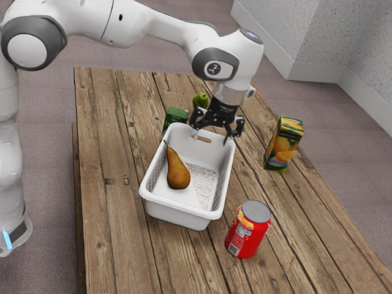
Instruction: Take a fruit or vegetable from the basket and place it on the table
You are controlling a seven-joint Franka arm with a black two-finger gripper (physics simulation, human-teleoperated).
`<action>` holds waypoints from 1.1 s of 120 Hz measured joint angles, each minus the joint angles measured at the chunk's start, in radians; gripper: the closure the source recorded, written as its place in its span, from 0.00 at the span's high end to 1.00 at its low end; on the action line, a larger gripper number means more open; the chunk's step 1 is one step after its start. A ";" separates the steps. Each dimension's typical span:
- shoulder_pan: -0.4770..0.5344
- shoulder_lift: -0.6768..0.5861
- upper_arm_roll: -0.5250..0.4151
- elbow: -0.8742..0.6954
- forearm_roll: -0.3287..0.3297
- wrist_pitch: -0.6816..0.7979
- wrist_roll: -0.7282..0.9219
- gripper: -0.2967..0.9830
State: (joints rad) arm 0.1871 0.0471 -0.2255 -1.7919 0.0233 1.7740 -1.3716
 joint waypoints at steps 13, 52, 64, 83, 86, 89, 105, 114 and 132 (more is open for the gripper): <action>0.005 -0.002 0.000 0.001 -0.034 0.007 -0.061 0.77; 0.016 -0.049 0.001 -0.038 -0.053 0.013 -0.095 0.77; 0.024 -0.106 0.000 -0.120 -0.060 0.028 -0.081 0.77; 0.016 -0.149 -0.007 -0.231 -0.087 0.081 -0.062 0.77; 0.014 -0.150 -0.008 -0.237 -0.090 0.088 -0.060 0.77; 0.014 -0.150 -0.009 -0.244 -0.093 0.096 -0.057 0.77; 0.015 -0.150 -0.020 -0.259 -0.100 0.128 -0.054 0.77; 0.015 -0.150 -0.021 -0.259 -0.108 0.145 -0.083 0.77; 0.018 -0.153 -0.021 -0.261 -0.181 0.169 -0.205 0.77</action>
State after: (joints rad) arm 0.2051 -0.1060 -0.2470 -2.0524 -0.1575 1.9433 -1.5765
